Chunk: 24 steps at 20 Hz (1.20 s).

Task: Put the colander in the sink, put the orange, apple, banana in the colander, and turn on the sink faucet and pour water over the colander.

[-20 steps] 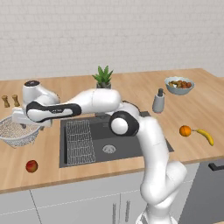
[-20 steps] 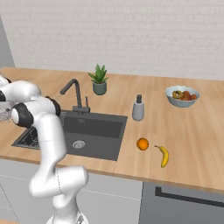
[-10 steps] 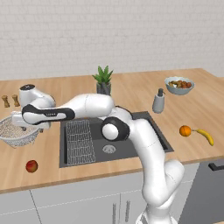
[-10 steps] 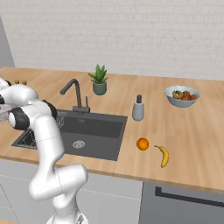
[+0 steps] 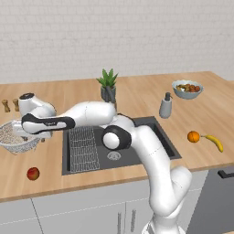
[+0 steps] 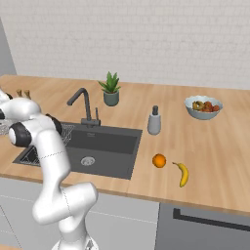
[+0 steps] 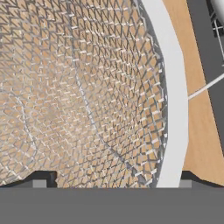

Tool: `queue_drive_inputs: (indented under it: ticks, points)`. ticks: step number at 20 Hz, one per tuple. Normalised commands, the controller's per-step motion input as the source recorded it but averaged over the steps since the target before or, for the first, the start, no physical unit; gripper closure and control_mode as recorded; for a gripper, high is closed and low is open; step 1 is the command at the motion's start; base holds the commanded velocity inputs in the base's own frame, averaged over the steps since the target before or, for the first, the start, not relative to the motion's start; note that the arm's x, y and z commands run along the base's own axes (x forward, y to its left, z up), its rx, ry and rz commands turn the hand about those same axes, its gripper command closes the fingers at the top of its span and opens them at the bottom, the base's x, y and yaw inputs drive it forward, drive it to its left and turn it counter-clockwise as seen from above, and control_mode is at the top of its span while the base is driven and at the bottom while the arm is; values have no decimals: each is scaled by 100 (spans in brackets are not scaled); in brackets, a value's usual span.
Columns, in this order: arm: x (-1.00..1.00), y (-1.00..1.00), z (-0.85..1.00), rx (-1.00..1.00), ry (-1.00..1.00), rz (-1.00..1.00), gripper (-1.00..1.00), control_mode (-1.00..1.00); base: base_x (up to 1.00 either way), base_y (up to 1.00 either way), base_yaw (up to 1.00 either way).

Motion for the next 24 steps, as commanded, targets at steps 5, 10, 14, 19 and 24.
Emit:
queue_drive_inputs:
  ticks: [5,10,14,19,24]
  points:
    - [0,0,-33,0,0,-1,100,-100,0,0,0]
    - [0,0,0,0,0,0,100,-100,0,0,0]
    - [-6,0,0,0,0,0,100,-100,0,0,0]
    - [-37,-34,0,13,-5,0,100,-100,0,0,0]
    - [-36,-55,4,25,-15,-8,100,-100,0,0,0]
